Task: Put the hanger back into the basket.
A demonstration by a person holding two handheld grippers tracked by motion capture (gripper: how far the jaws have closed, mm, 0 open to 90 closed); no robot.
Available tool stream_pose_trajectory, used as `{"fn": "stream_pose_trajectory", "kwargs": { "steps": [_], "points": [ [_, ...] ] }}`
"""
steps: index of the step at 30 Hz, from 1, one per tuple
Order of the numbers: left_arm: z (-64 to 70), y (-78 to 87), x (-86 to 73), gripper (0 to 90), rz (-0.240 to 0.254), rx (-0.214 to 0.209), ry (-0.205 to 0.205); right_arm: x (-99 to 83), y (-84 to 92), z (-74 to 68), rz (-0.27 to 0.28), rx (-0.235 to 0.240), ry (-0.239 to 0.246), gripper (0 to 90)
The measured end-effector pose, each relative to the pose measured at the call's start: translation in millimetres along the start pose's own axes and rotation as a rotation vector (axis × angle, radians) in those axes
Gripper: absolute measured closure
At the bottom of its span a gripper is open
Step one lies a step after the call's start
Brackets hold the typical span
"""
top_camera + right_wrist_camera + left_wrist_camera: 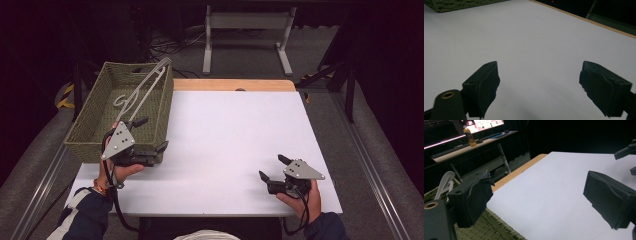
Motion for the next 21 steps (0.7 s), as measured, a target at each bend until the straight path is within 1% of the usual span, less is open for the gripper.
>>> {"fn": "stream_pose_trajectory", "kwargs": {
  "steps": [2, 5, 7, 8, 9, 12, 13, 15, 19, 20, 21],
  "points": [
    [3.9, 0.6, -1.1, 8.8, 0.003, -0.015, -0.003, 0.0, -0.4, -0.2, 0.0, 0.0, 0.001, 15.7],
    [7.4, 1.7, -1.6, 9.0, 0.006, -0.022, -0.01, 0.1, -0.3, -0.1, 0.001, -0.001, 0.001, 15.7],
    [10.5, 2.5, -2.0, 9.0, 0.008, -0.023, -0.025, 0.1, -0.4, 0.1, 0.001, -0.001, -0.001, 15.7],
    [12.2, 3.1, -2.1, 9.2, 0.01, -0.032, -0.03, 0.1, -0.4, -0.2, 0.0, -0.002, 0.002, 15.8],
    [14.2, 3.2, -2.3, 9.2, 0.011, -0.039, -0.023, 0.1, -0.4, -0.2, 0.0, -0.002, 0.002, 15.8],
    [19.0, 4.2, -3.1, 9.6, 0.008, -0.043, -0.049, 0.2, -0.3, -0.2, 0.001, -0.002, 0.001, 15.8],
    [20.7, 4.2, -3.4, 9.6, 0.014, -0.047, -0.043, 0.2, -0.4, -0.1, 0.001, -0.003, 0.002, 15.8],
    [23.1, 4.2, -5.0, 10.0, 0.003, -0.051, -0.056, 0.2, -0.4, -0.1, 0.002, -0.004, 0.001, 15.8],
    [27.4, 2.4, -9.9, 10.1, -0.008, -0.058, -0.052, 0.4, -0.3, -0.2, 0.002, -0.005, 0.001, 15.8],
    [27.4, 2.6, -11.0, 10.2, -0.015, -0.055, -0.062, 0.5, -0.3, -0.4, 0.003, -0.004, 0.002, 15.8],
    [28.7, 2.1, -13.0, 10.3, -0.02, -0.057, -0.06, 0.5, -0.4, -0.4, 0.003, -0.005, 0.002, 15.8]
  ]
}}
Point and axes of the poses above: each handheld gripper's, and its own axes: y roughly backward along the jaws, x roughly out of its top, z roughly to its right, the point moved 4 cm from there along -y, roughly forward along the jaws, and after that the axes turned 11 degrees about -z, right-handed, at the moved point
